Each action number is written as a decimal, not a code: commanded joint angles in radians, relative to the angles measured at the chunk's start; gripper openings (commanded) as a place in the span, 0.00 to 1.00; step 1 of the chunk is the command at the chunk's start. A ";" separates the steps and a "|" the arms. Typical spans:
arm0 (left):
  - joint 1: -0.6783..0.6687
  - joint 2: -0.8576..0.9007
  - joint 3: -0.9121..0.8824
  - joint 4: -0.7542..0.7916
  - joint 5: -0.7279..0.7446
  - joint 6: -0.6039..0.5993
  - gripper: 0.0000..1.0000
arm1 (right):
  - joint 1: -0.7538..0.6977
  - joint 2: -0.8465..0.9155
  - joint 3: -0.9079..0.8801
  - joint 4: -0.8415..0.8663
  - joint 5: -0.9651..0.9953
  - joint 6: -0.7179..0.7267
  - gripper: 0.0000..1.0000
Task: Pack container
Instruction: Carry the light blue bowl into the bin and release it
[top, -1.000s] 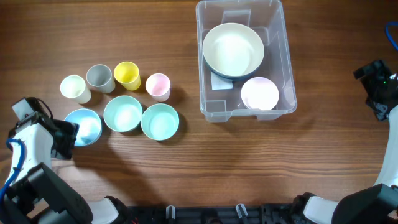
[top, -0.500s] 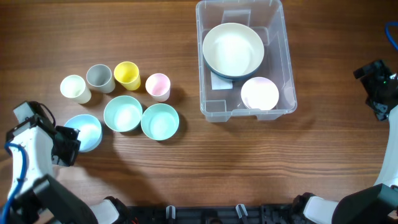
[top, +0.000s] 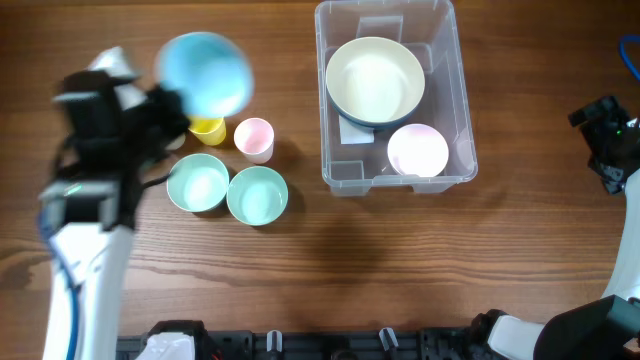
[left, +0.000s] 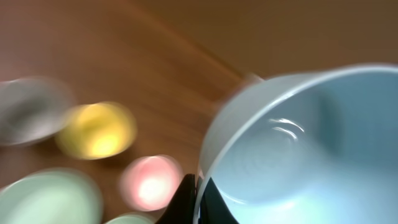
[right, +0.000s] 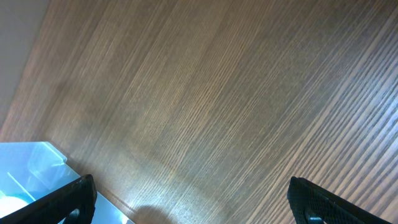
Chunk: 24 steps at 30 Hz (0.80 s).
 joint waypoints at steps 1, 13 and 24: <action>-0.288 0.157 0.004 0.161 0.004 0.147 0.04 | -0.002 0.009 0.008 0.002 -0.005 0.011 1.00; -0.763 0.594 0.124 0.410 -0.214 0.494 0.04 | -0.002 0.009 0.008 0.002 -0.005 0.011 1.00; -0.766 0.704 0.124 0.509 -0.237 0.478 0.14 | -0.002 0.009 0.008 0.002 -0.005 0.010 1.00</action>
